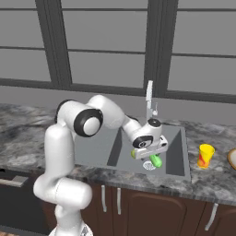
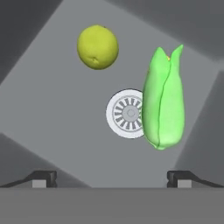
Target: Remove the pear and corn from the sink. Then move the bowl and cup from the counter to the sink for washing.
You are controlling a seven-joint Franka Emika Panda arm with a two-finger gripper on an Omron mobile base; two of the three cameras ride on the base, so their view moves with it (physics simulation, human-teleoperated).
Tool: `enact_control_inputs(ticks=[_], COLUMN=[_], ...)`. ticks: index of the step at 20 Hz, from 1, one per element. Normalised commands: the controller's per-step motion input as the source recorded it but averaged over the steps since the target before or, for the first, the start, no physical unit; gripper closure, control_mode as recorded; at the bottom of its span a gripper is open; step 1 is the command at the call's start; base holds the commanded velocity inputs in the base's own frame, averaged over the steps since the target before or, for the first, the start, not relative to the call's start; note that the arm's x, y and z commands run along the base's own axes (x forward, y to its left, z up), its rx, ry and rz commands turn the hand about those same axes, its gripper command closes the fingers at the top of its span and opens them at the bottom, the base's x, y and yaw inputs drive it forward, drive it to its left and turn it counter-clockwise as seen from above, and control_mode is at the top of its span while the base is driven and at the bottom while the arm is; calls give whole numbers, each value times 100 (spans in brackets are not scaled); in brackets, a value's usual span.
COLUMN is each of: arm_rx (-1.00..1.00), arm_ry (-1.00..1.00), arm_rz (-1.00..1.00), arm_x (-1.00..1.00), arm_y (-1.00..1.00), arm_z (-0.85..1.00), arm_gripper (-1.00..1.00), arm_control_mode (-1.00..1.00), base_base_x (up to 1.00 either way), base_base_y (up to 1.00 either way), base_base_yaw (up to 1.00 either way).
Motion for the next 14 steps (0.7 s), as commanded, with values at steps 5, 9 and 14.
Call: enact_control_inputs(ticks=[5,9,14], arm_rx=[1,0,0], arm_ry=[1,1,2], arm_rz=[0,0,0], arm_x=[22,22,23], arm_y=[-3,-5,-8], arm_z=[-27,-28,-28], arm_gripper=[-100,-100,-100], arm_control_mode=[-100,-100,-100], base_base_x=[0,0,0], base_base_y=[0,0,0], base_base_yaw=[0,0,0])
